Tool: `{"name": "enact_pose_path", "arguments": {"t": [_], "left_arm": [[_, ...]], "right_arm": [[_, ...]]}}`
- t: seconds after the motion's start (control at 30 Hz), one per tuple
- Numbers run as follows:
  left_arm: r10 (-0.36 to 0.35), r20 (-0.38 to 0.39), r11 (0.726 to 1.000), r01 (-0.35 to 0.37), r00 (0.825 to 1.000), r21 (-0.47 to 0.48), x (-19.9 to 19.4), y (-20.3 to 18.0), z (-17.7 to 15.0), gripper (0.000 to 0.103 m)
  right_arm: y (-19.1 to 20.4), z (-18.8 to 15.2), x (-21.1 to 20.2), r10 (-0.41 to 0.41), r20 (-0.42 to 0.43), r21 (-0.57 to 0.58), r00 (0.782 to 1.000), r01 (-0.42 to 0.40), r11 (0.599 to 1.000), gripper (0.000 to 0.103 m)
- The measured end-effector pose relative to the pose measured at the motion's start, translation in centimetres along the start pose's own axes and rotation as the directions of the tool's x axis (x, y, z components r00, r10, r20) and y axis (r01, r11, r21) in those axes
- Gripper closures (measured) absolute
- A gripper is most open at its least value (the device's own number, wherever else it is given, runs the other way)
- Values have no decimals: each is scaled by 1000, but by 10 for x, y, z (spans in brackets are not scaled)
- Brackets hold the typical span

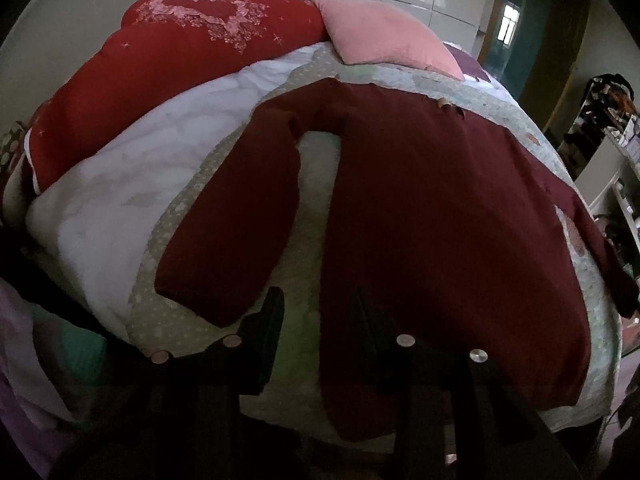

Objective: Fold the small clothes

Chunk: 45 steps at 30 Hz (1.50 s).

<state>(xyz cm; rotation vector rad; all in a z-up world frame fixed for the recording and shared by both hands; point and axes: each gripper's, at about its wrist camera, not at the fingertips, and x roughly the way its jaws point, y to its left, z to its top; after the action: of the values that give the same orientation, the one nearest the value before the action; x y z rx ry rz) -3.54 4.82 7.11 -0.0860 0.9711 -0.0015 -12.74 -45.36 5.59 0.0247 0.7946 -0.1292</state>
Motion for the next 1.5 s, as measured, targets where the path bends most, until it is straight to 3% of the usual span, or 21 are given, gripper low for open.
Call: {"name": "enact_pose_path", "arguments": {"t": [0.13, 0.23, 0.37, 0.47, 0.57, 0.73, 0.8, 0.9, 1.0, 1.17, 1.33, 1.5], "left_arm": [[-21, 17, 1000, 21, 1000, -5, -6, -3, 0, 68], [-32, 31, 999, 32, 999, -1, -11, -4, -1, 68], [-41, 34, 999, 42, 999, -19, -12, 1, 0, 68], [-53, 29, 998, 54, 998, -37, -10, 7, 1, 68], [-65, 24, 996, 66, 998, -57, -6, 12, 3, 68], [-101, 31, 992, 103, 994, -71, -1, 17, 3, 67], [-111, 36, 992, 113, 993, -60, 0, 18, 2, 67], [-118, 51, 992, 120, 992, -34, 1, 23, 2, 66], [-120, 65, 992, 122, 991, -30, 2, 32, 4, 62], [-121, 75, 991, 125, 990, -50, 5, 57, 8, 62], [-130, 77, 988, 136, 989, -74, 8, 78, 10, 62], [-137, 77, 983, 145, 988, -108, 13, 92, 7, 62]], "right_arm": [[-61, 30, -36, 4, 120, 243, 993, -33, 969, 100], [-111, 53, -51, -46, 179, 401, 983, -30, 916, 100], [-159, 77, -53, -74, 189, 544, 979, -42, 838, 100], [-164, 97, -44, -59, 187, 591, 981, -65, 804, 100], [-149, 114, -38, 18, 206, 595, 978, -140, 791, 100], [-77, 158, -17, 240, 211, 537, 948, -318, 781, 100], [-34, 177, -3, 325, 196, 497, 925, -380, 780, 100], [50, 212, 27, 466, 149, 431, 872, -482, 763, 100], [132, 238, 56, 541, 90, 355, 836, -535, 767, 100], [256, 254, 120, 616, -42, 299, 787, -578, 759, 100], [351, 252, 176, 633, -151, 261, 759, -587, 766, 100], [398, 241, 216, 600, -210, 237, 772, -555, 797, 100]]}}
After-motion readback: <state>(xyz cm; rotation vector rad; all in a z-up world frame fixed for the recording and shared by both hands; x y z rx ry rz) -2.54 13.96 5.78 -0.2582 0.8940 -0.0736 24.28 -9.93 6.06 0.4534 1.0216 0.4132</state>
